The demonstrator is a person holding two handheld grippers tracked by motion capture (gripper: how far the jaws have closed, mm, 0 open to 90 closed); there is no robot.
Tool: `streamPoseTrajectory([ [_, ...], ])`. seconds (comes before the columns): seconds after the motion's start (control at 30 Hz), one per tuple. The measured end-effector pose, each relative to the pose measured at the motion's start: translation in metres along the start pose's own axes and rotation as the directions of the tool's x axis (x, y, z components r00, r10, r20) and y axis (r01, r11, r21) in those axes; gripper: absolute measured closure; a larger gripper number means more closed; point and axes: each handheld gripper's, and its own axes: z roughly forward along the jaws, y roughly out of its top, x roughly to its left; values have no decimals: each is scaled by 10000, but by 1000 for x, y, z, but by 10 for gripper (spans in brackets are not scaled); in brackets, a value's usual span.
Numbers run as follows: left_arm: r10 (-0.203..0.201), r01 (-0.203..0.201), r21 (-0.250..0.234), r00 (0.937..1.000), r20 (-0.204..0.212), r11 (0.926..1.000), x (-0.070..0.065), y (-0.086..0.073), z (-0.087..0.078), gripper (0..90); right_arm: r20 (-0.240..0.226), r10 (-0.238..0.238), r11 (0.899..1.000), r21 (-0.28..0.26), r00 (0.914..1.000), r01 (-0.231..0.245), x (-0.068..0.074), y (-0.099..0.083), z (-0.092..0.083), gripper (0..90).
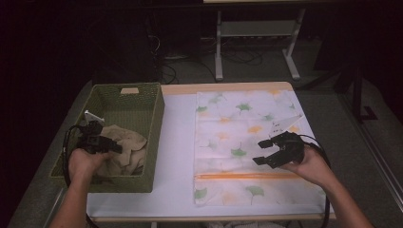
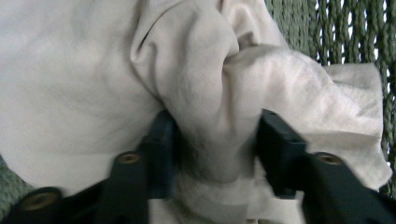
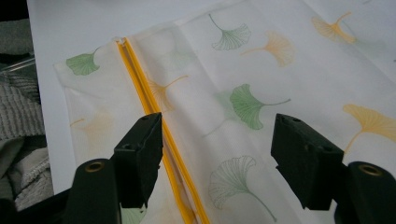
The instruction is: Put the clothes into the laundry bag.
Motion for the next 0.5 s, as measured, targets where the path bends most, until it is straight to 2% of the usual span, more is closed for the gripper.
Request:
streamPoseTrajectory([
  [0.03,0,0,0,10000,0,10000,0,0,0,640,0,0,10000,0,10000,0,0,0,0,332],
  [0.07,188,-189,109,9998,56,9998,-2,0,1,699,33,12,10000,-18,10000,-12,0,-1,-2,332],
  [0.1,188,-189,109,9998,56,9998,-2,0,1,732,33,12,10000,-18,10000,-12,0,-1,-2,332],
  [0.13,398,-398,166,9992,2,9991,-3,0,1,763,73,-13,10000,-30,10000,13,1,-3,-4,333],
  [0.3,628,-629,16,9979,158,9980,-4,-1,-1,812,141,-67,10000,55,9999,66,1,-9,-4,335],
  [0.5,649,-615,-403,9939,888,9973,1,-8,-14,821,208,-204,9996,181,9996,201,-1,-16,0,360],
])
